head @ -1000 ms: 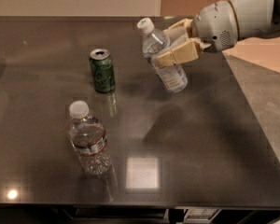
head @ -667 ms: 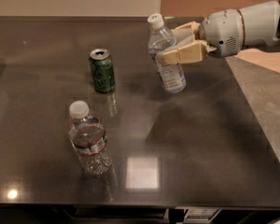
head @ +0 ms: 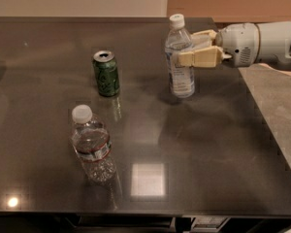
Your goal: Place blue plastic bottle upright
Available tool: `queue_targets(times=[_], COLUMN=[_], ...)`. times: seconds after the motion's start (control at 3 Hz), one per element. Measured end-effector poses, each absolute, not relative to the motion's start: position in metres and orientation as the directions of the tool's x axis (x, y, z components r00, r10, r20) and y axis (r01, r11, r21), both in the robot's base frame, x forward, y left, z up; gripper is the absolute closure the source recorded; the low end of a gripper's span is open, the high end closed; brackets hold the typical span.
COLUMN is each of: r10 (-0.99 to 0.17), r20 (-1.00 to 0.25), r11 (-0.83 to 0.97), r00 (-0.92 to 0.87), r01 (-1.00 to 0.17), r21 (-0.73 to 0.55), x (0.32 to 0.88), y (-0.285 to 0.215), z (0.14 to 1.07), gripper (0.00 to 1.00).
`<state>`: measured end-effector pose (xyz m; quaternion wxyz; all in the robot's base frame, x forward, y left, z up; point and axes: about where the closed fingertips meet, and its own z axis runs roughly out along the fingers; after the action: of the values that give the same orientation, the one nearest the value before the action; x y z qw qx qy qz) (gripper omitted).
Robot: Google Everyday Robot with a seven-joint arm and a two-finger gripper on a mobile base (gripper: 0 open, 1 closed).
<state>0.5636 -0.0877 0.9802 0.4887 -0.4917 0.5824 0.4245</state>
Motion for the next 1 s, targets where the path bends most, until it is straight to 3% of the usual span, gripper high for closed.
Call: queue_targets(times=[0.67, 1.0], r10=[-0.062, -0.022], r20=[-0.995, -0.997], r11=[0.169, 0.153], r00=[-0.076, -0.075], r01=[-0.984, -0.986], r21=[0.064, 0.071], x=[0.579, 0.584], y=[-0.108, -0.114], z=[0.958, 0.949], gripper=[1.00, 0.82])
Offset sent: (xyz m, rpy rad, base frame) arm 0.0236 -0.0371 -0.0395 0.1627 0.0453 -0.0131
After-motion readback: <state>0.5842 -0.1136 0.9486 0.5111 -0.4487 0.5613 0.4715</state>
